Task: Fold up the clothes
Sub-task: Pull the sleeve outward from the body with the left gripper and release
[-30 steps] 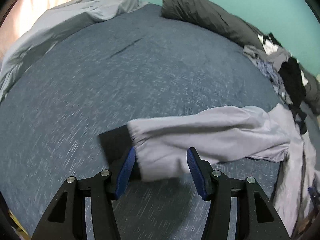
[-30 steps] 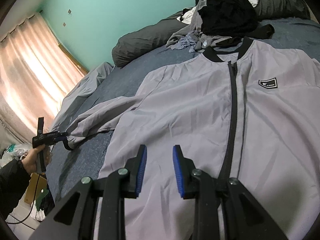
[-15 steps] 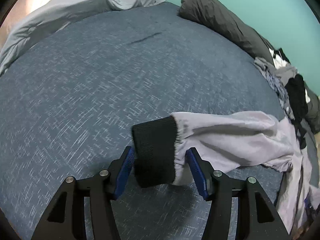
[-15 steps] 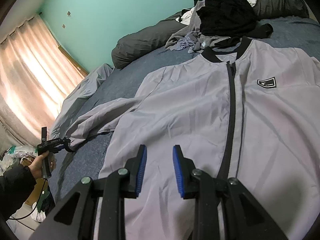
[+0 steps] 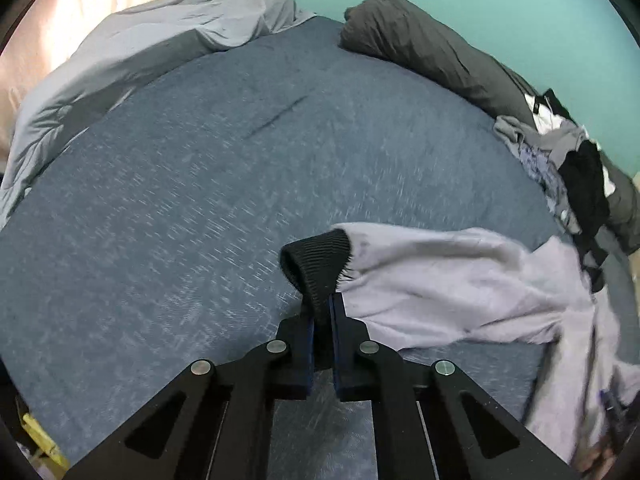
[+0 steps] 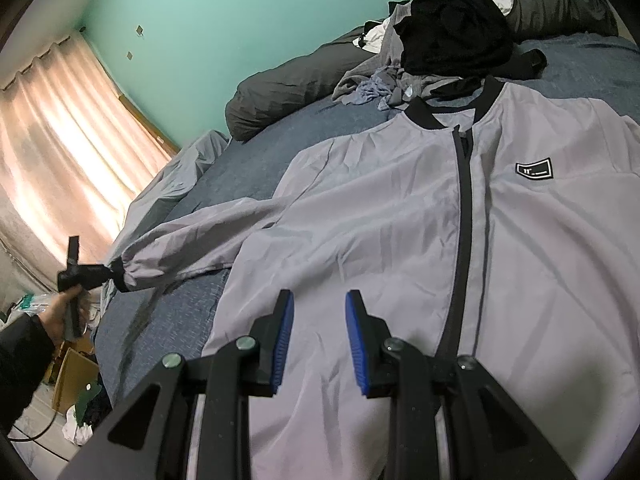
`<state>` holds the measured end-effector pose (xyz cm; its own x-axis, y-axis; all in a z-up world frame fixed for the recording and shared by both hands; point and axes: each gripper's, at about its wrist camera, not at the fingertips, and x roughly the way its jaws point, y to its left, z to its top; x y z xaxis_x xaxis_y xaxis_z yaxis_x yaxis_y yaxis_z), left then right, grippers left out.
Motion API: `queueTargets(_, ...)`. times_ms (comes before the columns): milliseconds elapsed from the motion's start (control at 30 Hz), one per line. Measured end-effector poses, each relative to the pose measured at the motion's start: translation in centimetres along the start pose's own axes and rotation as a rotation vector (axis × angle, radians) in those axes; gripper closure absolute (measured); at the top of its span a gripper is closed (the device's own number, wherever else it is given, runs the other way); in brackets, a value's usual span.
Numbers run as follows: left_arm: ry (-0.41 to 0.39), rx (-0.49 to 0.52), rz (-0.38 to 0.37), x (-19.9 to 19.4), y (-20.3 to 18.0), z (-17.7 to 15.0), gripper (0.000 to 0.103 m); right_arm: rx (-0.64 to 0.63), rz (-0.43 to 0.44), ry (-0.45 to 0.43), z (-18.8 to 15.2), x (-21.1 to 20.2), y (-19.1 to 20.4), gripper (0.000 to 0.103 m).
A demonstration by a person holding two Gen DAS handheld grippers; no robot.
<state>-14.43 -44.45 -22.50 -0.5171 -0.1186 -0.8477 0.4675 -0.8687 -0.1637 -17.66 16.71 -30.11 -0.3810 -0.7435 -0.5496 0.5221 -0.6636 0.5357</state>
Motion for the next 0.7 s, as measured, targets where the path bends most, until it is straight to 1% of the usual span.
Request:
queueTargets(33,0.017,0.004,0.009,-0.5,0.2,0.4,0.097,0.000,0.003,-0.002,0.1,-0.1,0.0,0.077)
queueTargets(100,0.082,-0.019,0.030,-0.2,1.1,0.6,0.097,0.000,0.008,-0.007,0.1,-0.2,0.1,0.077)
queueTargets(167,0.163,-0.080,0.015,0.8,2.3,0.0,0.097,-0.004,0.012,-0.009,0.2,-0.3,0.3,0.077)
queueTargets(267,0.273,-0.143,0.005,3.4,3.8,-2.5,0.097,-0.009,0.016,-0.007,0.2,-0.3,0.4,0.077)
queueTargets(367,0.313,-0.179,0.005,5.6,5.0,-5.0,0.096,-0.004,0.015,-0.009,0.3,-0.3,0.2,0.077)
queueTargets(467,0.304,-0.214,-0.001,6.8,5.9,-6.3,0.095,-0.002,0.011,-0.009,0.4,-0.2,-0.1,0.077)
queueTargets(533,0.261,-0.236,0.001,6.4,6.2,-6.2,0.091,-0.003,0.008,-0.008,0.3,-0.2,-0.2,0.077)
queueTargets(567,0.237,-0.237,0.004,6.1,6.2,-6.0,0.090,-0.002,0.007,-0.007,0.3,-0.2,-0.3,0.077)
queueTargets(667,0.145,-0.185,0.016,4.3,5.4,-4.8,0.089,0.001,0.005,0.000,0.1,-0.1,-0.3,0.077)
queueTargets(700,0.128,-0.181,0.016,3.7,5.2,-4.6,0.087,0.001,0.005,0.004,0.1,-0.1,-0.3,0.077)
